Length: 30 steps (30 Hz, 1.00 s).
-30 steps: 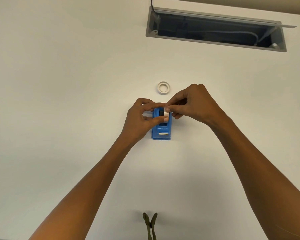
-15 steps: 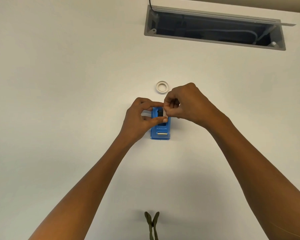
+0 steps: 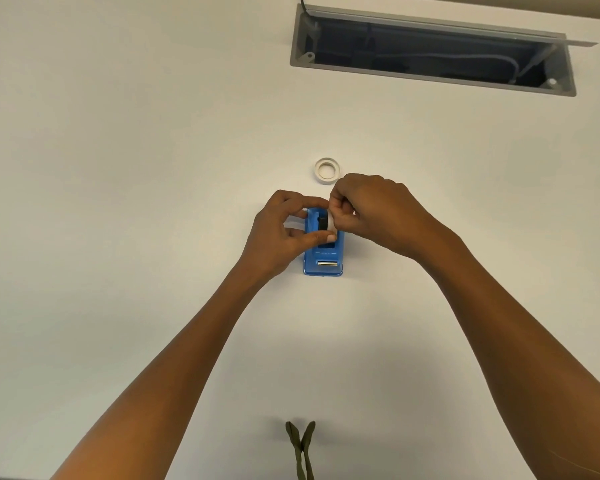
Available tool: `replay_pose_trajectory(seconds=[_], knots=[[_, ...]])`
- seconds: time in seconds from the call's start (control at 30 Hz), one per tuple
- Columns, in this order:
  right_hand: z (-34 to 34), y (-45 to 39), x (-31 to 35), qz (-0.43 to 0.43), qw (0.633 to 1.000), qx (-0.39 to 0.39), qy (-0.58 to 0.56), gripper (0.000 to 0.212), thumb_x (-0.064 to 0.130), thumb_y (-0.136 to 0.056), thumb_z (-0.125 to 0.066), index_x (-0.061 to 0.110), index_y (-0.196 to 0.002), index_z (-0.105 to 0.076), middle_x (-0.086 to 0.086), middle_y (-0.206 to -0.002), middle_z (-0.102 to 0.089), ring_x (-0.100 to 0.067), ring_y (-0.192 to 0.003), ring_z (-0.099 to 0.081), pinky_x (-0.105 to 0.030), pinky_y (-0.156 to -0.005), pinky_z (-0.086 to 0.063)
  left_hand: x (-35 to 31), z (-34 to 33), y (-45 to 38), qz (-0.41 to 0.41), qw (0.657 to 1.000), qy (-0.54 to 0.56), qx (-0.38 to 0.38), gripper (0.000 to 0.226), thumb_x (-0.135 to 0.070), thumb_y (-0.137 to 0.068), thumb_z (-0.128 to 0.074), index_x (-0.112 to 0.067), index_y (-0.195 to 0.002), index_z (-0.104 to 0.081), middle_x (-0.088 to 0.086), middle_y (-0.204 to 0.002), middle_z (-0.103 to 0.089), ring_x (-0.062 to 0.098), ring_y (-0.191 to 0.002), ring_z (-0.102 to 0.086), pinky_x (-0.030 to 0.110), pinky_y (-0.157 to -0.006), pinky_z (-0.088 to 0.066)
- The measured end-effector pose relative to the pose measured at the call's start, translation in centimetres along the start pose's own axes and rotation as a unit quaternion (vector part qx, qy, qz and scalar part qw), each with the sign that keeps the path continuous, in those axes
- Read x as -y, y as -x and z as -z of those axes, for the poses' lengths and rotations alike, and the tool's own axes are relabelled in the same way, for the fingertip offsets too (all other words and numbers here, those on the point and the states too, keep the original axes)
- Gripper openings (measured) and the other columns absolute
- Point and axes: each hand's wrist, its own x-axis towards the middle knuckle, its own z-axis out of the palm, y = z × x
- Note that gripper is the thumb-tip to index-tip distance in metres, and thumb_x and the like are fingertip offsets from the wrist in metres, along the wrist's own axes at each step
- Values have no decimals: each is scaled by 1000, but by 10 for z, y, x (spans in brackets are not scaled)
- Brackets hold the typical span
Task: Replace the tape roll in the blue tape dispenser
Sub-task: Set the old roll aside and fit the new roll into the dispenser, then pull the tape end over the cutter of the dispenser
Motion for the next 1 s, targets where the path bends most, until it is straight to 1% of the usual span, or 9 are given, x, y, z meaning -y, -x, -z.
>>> replay_pose_trajectory(seconds=[0.1,0.2,0.3,0.4,0.63,0.73,0.87,0.93,1.0], knots=[[-4,8,-2,24,999,-35,14,13,21,-92,-46,13,-95,-56,-2,-98,-60,-23,-84,-56,-37,-68,-43,1,5,1,-8,999,15,43,53,-38,-62,-81,-40,-108,-55,-5,-118,-48,2,-95,-55,1,-67,-46],[-11,15,-2,42,996,-65,44,16,22,-94,-44,12,-99,-56,-5,-99,-59,-23,-82,-52,-33,-67,-35,4,15,5,-17,994,13,110,90,-48,-50,-85,-51,-128,-40,-10,-135,-36,3,-114,-48,8,-75,-49],[-20,20,1,52,991,-85,89,22,22,-97,-38,9,-104,-55,-8,-101,-60,-26,-87,-52,-35,-74,-35,8,20,7,-64,981,-78,163,120,-57,-42,-84,-54,-139,-13,-26,-148,-12,7,-136,-24,25,-99,-38],[-27,25,4,56,988,-101,100,24,20,-98,-37,7,-101,-56,-11,-96,-60,-29,-84,-53,-38,-75,-36,8,16,8,-99,972,-131,170,120,-52,-48,-86,-59,-134,-3,-31,-146,-4,-3,-133,-13,32,-108,-25],[-46,39,8,38,980,-173,94,6,8,-87,-60,3,-83,-63,-13,-70,-60,-30,-61,-52,-33,-63,-29,9,10,7,-96,987,-76,103,74,-51,-59,-78,-62,-118,-35,-22,-136,-32,8,-127,-32,29,-98,-37],[-50,41,8,44,973,-202,98,4,7,-85,-64,4,-82,-63,-12,-68,-59,-29,-58,-52,-34,-59,-36,11,12,9,-80,988,-66,118,84,-58,-54,-77,-65,-122,-30,-23,-136,-34,2,-125,-36,19,-89,-38],[-58,45,5,75,953,-247,160,11,8,-77,-73,5,-80,-63,-11,-66,-59,-27,-56,-53,-33,-56,-43,18,14,12,-90,976,-112,162,111,-61,-48,-80,-60,-135,-11,-32,-142,-16,-2,-131,-23,28,-102,-31],[-64,47,3,95,939,-269,194,15,8,-74,-75,4,-80,-62,-11,-65,-58,-26,-55,-53,-32,-55,-43,20,11,13,-119,965,-157,170,114,-55,-53,-81,-57,-138,-5,-31,-148,-6,3,-136,-17,32,-106,-24],[-70,49,0,105,929,-292,202,16,8,-74,-75,4,-77,-60,-10,-62,-56,-25,-53,-50,-33,-53,-42,19,7,12,-134,961,-176,167,110,-50,-57,-81,-59,-136,-6,-23,-152,-12,14,-138,-23,40,-108,-27]])
